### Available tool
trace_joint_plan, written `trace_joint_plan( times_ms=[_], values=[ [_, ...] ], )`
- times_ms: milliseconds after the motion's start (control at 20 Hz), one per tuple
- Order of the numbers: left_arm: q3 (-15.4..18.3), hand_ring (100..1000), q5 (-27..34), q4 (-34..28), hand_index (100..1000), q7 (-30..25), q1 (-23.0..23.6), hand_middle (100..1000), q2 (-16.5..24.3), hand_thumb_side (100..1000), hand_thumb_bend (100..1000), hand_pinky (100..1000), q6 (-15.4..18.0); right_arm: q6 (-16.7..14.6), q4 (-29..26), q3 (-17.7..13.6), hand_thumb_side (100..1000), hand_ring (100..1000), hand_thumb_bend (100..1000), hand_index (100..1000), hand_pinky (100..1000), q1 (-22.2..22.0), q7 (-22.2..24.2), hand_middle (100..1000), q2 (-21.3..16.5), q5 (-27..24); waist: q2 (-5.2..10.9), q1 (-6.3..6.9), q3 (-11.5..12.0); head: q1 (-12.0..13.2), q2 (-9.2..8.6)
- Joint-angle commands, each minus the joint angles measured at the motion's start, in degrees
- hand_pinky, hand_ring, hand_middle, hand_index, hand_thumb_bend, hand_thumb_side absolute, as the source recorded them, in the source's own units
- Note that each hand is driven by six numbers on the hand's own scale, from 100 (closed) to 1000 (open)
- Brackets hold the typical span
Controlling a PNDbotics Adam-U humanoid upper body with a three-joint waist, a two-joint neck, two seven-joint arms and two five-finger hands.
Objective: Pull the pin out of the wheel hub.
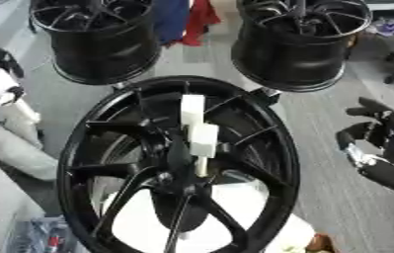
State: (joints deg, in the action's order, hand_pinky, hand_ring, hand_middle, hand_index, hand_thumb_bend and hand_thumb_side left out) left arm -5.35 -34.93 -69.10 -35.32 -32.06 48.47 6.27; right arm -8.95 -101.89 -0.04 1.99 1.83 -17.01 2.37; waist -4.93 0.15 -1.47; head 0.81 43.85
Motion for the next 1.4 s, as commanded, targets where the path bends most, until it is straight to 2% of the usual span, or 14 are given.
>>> trace_joint_plan(
  times_ms=[50, 100, 150, 250, 400, 600, 750, 850, 1000, 1200, 1400],
  values=[
    [3.07, 750, -5.08, 6.48, 867, 5.02, 0.39, 776, -0.05, 356, 332, 695, -1.3, -0.08, -0.82, -0.61, 223, 624, 322, 912, 637, 0.54, -0.2, 758, -1.1, 0.09, 0.47, 0.01, -0.04, -0.15, 0.26],
    [3.73, 759, -6.41, 8.3, 874, 6.77, 0.84, 785, -0.49, 380, 361, 705, -1.68, -0.08, -0.82, -0.64, 223, 624, 322, 912, 637, 0.53, -0.24, 758, -1.07, 0.09, 0.43, -0.03, -0.07, -0.18, 0.26],
    [4.36, 810, -7.38, 9.91, 914, 8.3, 1.27, 837, -0.86, 522, 531, 762, -2.05, -0.08, -0.84, -0.68, 223, 624, 323, 912, 637, 0.53, -0.28, 758, -1.06, 0.1, 0.38, -0.06, -0.07, -0.2, 0.26],
    [5.4, 854, -8.37, 12.32, 939, 10.68, 2.14, 881, -1.47, 652, 683, 803, -2.26, -0.07, -0.85, -0.72, 223, 624, 324, 912, 637, 0.55, -0.34, 758, -1.03, 0.12, 0.28, -0.09, -0.02, -0.25, 0.26],
    [6.6, 853, -7.37, 13.71, 941, 12.71, 3.36, 885, -1.9, 678, 705, 798, -2.18, -0.07, -0.88, -0.73, 223, 624, 323, 912, 638, 0.61, -0.32, 758, -1.08, 0.14, 0.24, -0.16, 0.11, -0.44, 0.26],
    [8.08, 800, -4.22, 12.46, 911, 15.0, 4.7, 834, -2.23, 679, 626, 738, -2.53, -0.05, -0.9, -0.79, 224, 624, 323, 912, 638, 0.68, -0.4, 758, -1.04, 0.14, 0.25, -0.23, 0.27, -0.46, 0.26],
    [9.47, 723, 0.88, 8.95, 864, 18.23, 6.18, 761, -3.64, 656, 426, 634, -2.94, -0.06, -0.89, -0.8, 224, 624, 323, 912, 638, 0.72, -0.39, 758, -0.95, 0.13, 0.22, -0.31, 0.48, -0.5, 0.26],
    [10.69, 688, 6.61, 4.73, 844, 21.76, 7.71, 729, -5.71, 646, 334, 578, -2.88, -0.05, -0.89, -0.8, 224, 624, 322, 912, 638, 0.74, -0.4, 758, -0.87, 0.11, 0.16, -0.46, 0.64, -0.58, 0.26],
    [12.27, 652, 15.25, -2.96, 812, 27.91, 10.47, 691, -9.6, 637, 270, 521, -2.33, -0.04, -0.92, -0.84, 224, 624, 321, 912, 637, 0.8, -0.44, 758, -0.67, 0.06, -0.01, -0.79, 0.76, -0.66, 0.26],
    [13.61, 639, 21.89, -13.79, 796, 35.5, 13.88, 676, -16.2, 623, 252, 498, -2.56, -0.04, -0.93, -0.74, 223, 624, 321, 912, 637, 1.07, -0.38, 758, -0.39, -0.03, -0.33, -1.12, 1.01, -0.61, 0.26],
    [14.06, 627, 25.42, -22.43, 791, 37.5, 16.56, 662, -22.68, 620, 242, 479, -3.04, -0.09, -0.97, -0.72, 222, 624, 321, 912, 637, 1.42, -0.35, 758, 0.0, -0.1, -0.87, -1.45, 1.13, -0.41, 0.26]
  ],
)
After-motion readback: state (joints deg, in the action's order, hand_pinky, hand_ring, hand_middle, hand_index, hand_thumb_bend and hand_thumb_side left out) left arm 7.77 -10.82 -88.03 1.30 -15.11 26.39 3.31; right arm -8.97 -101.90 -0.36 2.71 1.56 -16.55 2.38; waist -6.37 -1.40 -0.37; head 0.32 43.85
